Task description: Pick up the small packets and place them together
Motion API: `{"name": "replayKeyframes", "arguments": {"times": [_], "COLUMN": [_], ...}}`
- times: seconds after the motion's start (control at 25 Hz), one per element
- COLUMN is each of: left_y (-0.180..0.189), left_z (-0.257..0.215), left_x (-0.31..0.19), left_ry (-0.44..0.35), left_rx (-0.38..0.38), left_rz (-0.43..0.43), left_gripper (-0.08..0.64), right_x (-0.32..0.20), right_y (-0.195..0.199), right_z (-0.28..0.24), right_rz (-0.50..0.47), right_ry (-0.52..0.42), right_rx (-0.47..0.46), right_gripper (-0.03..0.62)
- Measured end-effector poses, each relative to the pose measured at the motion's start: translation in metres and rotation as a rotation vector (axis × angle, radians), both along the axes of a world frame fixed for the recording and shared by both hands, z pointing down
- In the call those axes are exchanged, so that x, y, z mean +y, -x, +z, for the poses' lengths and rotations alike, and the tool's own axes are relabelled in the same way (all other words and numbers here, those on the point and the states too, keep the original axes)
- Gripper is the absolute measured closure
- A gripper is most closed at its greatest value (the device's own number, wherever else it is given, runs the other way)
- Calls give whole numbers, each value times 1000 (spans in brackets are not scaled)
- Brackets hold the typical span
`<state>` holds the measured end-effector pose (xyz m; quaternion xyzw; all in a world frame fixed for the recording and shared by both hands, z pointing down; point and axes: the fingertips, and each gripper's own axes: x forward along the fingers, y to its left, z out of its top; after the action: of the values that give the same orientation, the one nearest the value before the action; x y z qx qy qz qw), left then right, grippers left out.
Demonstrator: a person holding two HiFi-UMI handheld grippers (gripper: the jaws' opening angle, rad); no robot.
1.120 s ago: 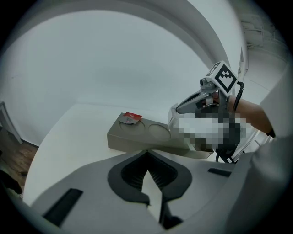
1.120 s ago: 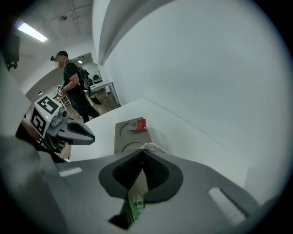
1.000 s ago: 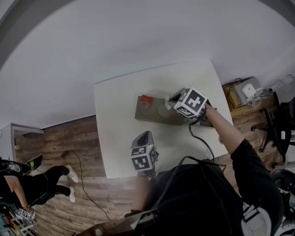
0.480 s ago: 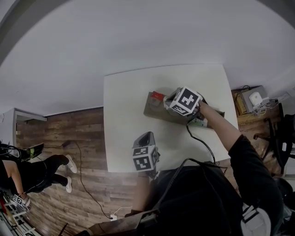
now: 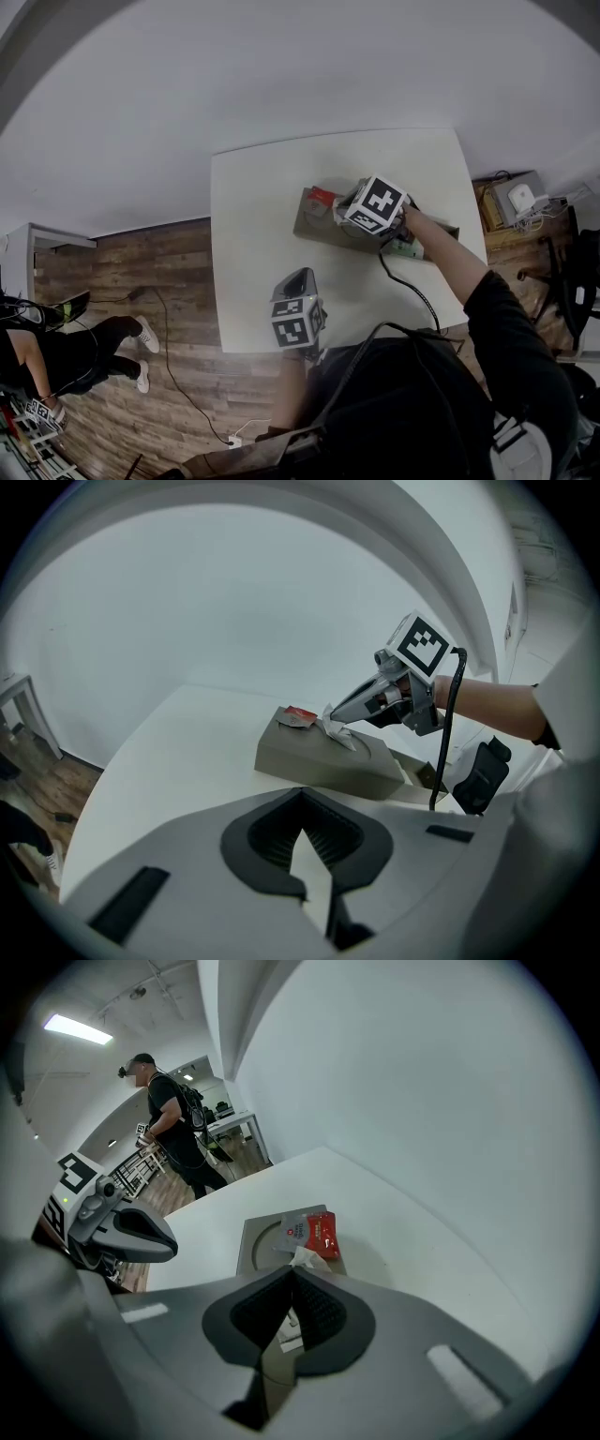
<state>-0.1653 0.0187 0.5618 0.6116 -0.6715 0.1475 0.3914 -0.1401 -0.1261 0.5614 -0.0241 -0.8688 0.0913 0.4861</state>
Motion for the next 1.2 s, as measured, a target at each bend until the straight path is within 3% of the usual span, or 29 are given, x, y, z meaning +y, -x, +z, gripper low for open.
{"name": "replayKeyframes", "arguments": {"times": [0.2, 0.32, 0.48, 0.56, 0.72, 0.88, 1.04, 1.2], "left_y": [-2, -4, -8, -10, -20, -37, -54, -69], "left_z": [3, 2, -1, -3, -4, -7, -9, -11], "left_x": [-3, -7, -15, -19, -27, -39, -47, -51], "left_ry": [6, 9, 0, -6, -13, -22, -27, -29], "left_rx": [3, 4, 3, 0, 3, 3, 2, -3], "left_rz": [7, 21, 45, 59, 98, 157, 207, 251], "left_gripper": [563, 563, 563, 563, 563, 563, 563, 563], "right_x": [3, 7, -1, -6, -11, -23, -33, -28], "right_y": [0, -2, -11, -19, -49, -101, -153, -198], "right_z": [0, -9, -28, -53, -121, -160, -167, -146], "right_rz": [12, -1, 35, 71, 146, 271, 397, 456], "right_ry": [52, 117, 87, 85, 130, 138, 66, 21], "right_rx": [-73, -116, -189, -302, -630, -788, -809, -684], "right_gripper": [581, 525, 500, 500, 500, 538, 574, 591]}}
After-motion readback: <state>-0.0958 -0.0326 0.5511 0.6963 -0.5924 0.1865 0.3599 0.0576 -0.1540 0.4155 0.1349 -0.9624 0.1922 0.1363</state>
